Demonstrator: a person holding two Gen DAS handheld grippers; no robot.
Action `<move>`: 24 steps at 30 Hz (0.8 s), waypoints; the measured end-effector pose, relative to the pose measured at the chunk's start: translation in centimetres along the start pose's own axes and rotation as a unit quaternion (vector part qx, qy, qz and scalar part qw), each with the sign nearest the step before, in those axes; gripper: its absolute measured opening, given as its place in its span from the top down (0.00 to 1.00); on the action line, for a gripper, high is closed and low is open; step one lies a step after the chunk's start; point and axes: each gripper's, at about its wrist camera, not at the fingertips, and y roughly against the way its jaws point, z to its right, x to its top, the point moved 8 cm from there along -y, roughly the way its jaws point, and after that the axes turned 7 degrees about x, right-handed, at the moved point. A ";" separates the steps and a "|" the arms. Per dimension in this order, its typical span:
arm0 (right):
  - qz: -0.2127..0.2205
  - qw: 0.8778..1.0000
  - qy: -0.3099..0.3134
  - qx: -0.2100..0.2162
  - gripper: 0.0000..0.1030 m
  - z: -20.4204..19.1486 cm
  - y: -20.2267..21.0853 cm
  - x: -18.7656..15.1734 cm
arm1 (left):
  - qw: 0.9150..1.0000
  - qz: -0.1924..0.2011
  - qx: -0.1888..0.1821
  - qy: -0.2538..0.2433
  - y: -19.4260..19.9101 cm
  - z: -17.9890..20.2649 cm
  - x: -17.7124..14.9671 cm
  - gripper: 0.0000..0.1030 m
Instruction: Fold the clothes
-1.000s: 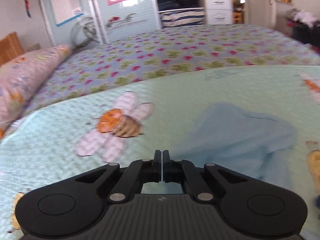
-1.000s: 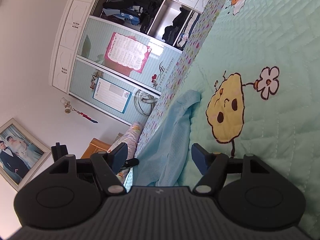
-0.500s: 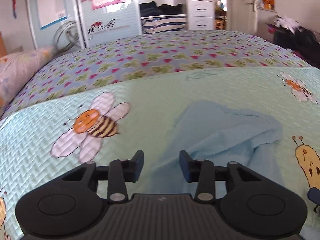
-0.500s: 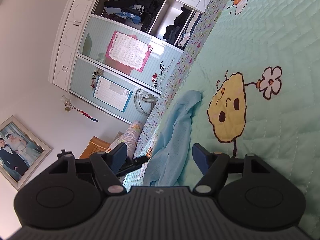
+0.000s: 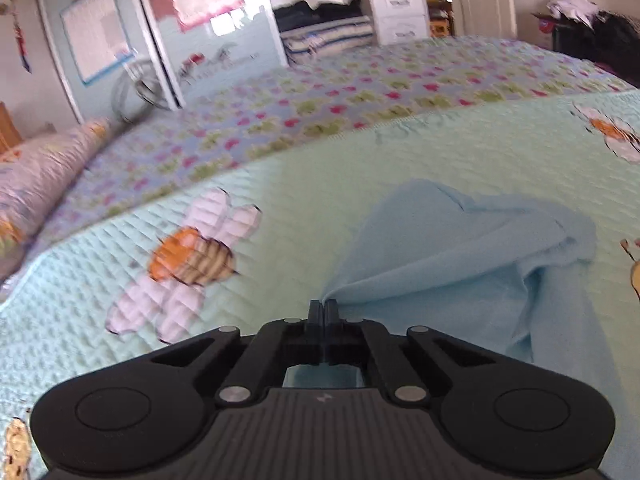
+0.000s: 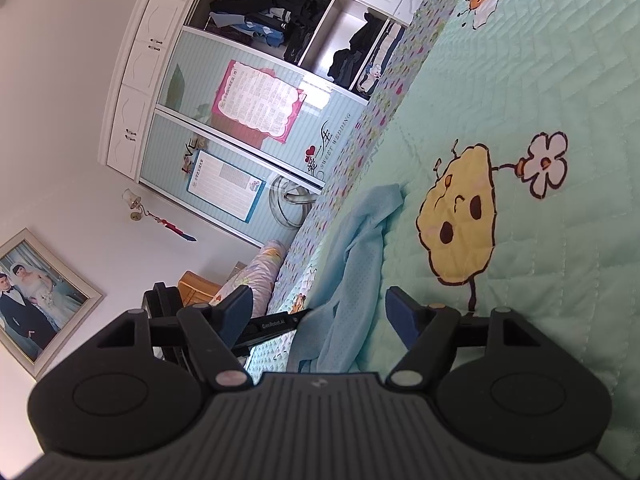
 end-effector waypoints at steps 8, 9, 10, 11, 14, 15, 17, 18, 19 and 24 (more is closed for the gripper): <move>-0.001 1.000 0.003 -0.002 0.28 0.0 -0.1 0.2 | 0.990 -0.013 0.142 -0.021 -1.9 -5.6 0.9 1.00; -0.001 1.000 0.004 -0.002 0.28 0.0 0.0 0.2 | 0.987 -0.019 0.156 -0.030 -2.3 -6.0 0.4 1.00; -0.001 1.000 0.004 -0.002 0.28 0.0 0.0 0.1 | 0.985 -0.026 0.169 -0.040 -2.7 -6.3 0.0 1.00; -0.002 1.000 0.005 -0.002 0.28 0.0 0.0 0.1 | 0.983 -0.031 0.174 -0.044 -3.0 -6.6 -0.5 0.99; -0.002 1.000 0.007 -0.003 0.28 -0.1 0.1 0.1 | 0.973 -0.061 0.222 -0.026 -3.7 -9.4 -2.1 0.93; -0.002 1.000 0.007 -0.004 0.28 -0.1 0.1 0.1 | 0.969 -0.074 0.234 -0.013 -3.9 -10.4 -2.7 0.92; -0.002 1.000 0.008 -0.005 0.28 -0.1 0.1 0.1 | 0.976 -0.060 0.208 0.018 -2.9 -11.0 -2.8 0.91; -0.003 1.000 0.009 -0.005 0.28 -0.1 0.1 0.1 | 0.980 -0.051 0.191 0.033 -2.4 -11.1 -2.8 0.90; -0.003 1.000 0.010 -0.005 0.28 -0.1 0.1 0.1 | 0.983 -0.042 0.175 0.049 -1.8 -11.3 -2.8 0.90; -0.002 1.000 0.010 -0.006 0.28 -1.1 -0.3 -0.3 | 0.999 0.025 0.021 -0.008 1.6 -4.4 -0.7 0.66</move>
